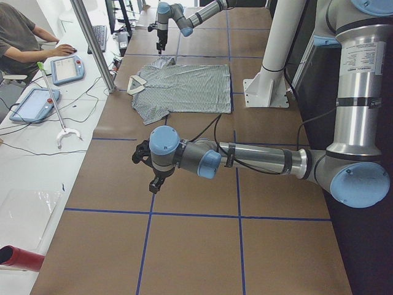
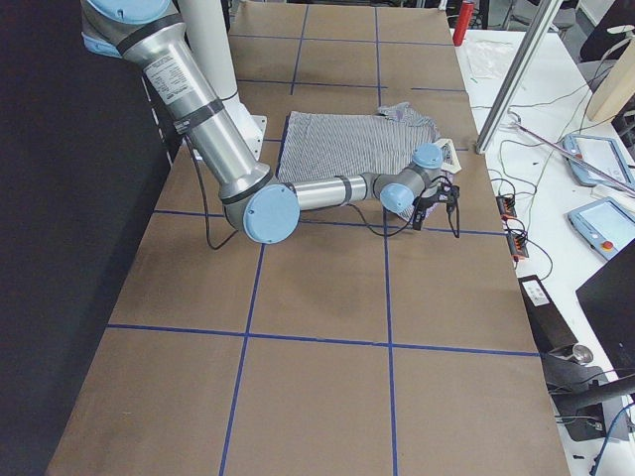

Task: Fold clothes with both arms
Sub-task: 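Move the right gripper toward the shirt's shoulder nearest it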

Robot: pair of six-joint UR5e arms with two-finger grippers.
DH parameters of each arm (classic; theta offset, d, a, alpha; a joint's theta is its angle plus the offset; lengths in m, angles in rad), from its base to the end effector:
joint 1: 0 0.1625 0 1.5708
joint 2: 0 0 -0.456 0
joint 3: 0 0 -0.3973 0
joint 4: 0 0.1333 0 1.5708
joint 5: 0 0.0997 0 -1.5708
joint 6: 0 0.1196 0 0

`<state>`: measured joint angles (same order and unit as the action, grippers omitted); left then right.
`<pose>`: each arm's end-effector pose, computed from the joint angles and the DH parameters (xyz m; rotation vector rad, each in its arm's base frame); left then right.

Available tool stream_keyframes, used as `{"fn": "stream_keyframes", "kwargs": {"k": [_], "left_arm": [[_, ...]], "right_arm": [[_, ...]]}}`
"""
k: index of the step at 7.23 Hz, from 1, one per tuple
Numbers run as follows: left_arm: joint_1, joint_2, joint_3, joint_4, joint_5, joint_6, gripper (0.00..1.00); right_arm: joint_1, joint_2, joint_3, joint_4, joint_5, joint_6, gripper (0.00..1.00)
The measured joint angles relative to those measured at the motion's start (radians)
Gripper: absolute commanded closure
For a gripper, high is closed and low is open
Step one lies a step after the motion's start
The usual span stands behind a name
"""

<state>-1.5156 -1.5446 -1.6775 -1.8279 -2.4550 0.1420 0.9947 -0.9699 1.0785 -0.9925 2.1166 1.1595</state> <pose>-0.0130 -0.5047 0.6249 0.3543 0.8645 0.3319 -0.3732 -0.7052 0.5114 0.0332 -0.8531 0.3604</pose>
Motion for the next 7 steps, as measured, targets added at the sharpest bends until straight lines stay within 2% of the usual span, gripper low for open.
{"fn": "stream_keyframes", "kwargs": {"k": [4,5,6,7], "left_arm": [[0.000,0.005,0.001,-0.005,0.000,0.001,0.00],[0.000,0.005,0.000,-0.005,0.000,0.001,0.00],[0.000,0.006,0.000,-0.005,0.000,0.001,0.00],[0.000,0.006,-0.001,-0.005,0.000,0.001,0.00]], "right_arm": [[-0.016,0.026,-0.042,-0.001,-0.008,-0.029,0.38],[-0.016,0.025,-0.046,-0.001,-0.009,-0.034,0.44],[-0.016,0.026,-0.050,-0.002,-0.009,-0.036,0.57],[-0.016,0.026,-0.053,-0.002,-0.009,-0.036,0.66]]}}
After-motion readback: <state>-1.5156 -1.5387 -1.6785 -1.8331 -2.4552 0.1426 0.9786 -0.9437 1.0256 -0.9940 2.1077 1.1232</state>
